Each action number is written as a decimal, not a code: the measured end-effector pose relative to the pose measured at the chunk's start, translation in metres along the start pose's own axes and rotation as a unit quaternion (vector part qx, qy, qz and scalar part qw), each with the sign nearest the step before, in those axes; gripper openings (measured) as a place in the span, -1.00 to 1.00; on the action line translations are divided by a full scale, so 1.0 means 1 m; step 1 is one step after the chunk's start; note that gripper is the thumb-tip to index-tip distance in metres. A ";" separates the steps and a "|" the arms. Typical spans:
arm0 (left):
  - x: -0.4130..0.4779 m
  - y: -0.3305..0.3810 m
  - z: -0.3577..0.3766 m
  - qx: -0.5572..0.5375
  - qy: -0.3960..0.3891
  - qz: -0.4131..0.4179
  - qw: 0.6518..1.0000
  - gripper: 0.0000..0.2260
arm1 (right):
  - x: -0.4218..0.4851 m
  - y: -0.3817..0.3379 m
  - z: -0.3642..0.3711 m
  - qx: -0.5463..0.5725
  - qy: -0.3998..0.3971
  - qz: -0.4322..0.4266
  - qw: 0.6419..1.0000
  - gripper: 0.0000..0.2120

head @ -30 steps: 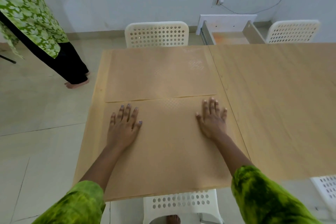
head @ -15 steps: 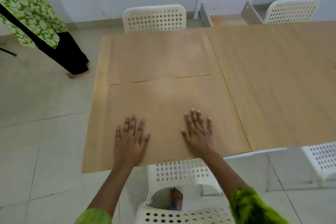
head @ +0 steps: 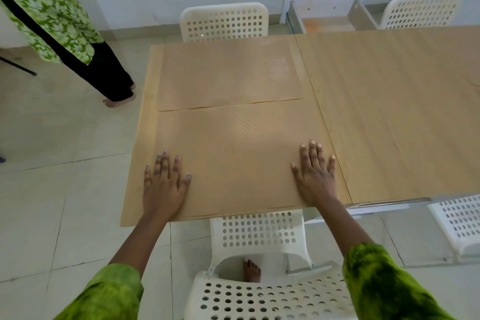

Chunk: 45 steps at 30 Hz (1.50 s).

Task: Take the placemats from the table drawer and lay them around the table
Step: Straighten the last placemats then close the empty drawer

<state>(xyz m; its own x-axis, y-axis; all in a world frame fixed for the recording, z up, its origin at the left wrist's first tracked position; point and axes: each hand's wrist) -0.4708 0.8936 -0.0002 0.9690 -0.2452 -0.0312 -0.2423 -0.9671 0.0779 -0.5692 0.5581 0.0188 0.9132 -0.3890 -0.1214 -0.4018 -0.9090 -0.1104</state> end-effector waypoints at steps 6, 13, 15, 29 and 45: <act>-0.035 0.064 0.010 -0.013 -0.002 0.163 0.987 -0.38 | -0.032 -0.063 0.008 0.029 -0.026 -0.109 0.993 -0.24; -0.036 0.040 0.013 0.008 -0.032 0.090 0.995 -0.25 | -0.035 -0.046 0.017 -0.012 -0.043 -0.101 0.994 -0.34; -0.037 0.026 0.011 0.005 -0.028 0.069 0.997 -0.17 | -0.034 -0.043 0.017 -0.011 -0.044 -0.100 0.994 -0.33; -0.048 -0.044 -0.028 -0.151 -0.064 0.052 0.985 -0.08 | -0.063 -0.168 -0.008 0.195 -0.025 -0.040 0.980 -0.53; -0.045 -0.288 -0.120 -0.484 0.082 -0.163 0.856 -0.79 | -0.079 -0.438 -0.022 0.546 -0.084 0.035 0.833 -0.73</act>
<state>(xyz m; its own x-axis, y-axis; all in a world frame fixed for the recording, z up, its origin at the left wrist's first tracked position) -0.4392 1.1910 0.0979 0.9905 0.1157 -0.0741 0.1190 -0.4531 0.8835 -0.4642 0.9840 0.0988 0.8991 -0.3259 -0.2922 -0.3602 -0.1716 -0.9170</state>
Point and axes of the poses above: each hand's wrist, its own x-axis towards the middle knuckle, its own z-axis out of the palm, y = z × x, and after that the axes turned 6 degrees about y, right-handed
